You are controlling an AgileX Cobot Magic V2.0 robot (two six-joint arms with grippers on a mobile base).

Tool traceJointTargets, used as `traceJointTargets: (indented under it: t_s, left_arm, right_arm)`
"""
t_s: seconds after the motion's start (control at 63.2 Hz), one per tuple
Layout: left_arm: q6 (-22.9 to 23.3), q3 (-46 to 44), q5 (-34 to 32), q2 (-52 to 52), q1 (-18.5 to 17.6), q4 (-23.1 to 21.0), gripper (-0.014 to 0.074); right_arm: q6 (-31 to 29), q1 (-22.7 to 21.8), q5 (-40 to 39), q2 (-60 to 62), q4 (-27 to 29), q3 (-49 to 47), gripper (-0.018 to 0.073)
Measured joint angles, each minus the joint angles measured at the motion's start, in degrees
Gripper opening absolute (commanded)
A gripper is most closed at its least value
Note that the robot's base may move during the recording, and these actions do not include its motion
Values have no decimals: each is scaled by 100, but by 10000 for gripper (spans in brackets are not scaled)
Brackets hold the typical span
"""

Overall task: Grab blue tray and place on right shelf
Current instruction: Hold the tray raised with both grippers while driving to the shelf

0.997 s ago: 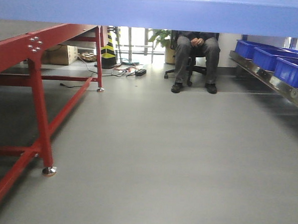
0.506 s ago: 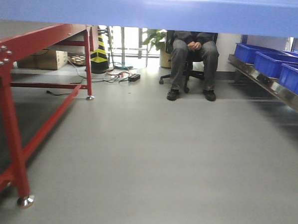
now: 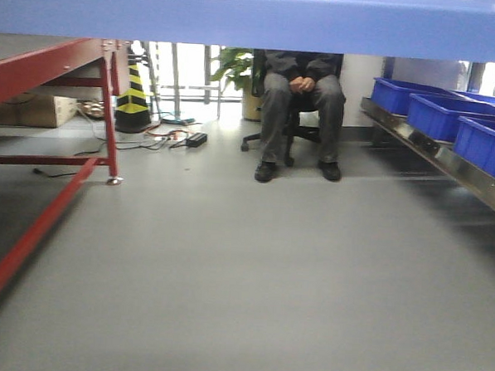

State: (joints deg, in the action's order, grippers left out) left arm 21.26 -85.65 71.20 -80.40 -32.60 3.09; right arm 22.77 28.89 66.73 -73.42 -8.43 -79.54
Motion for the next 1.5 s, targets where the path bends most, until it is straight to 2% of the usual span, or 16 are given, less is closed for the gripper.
traceJointTargets:
  t_s: [1.504]
  left_arm:
    - [0, 0, 0, 0, 0, 0, -48]
  right_arm:
    - [0, 0, 0, 0, 0, 0, 55]
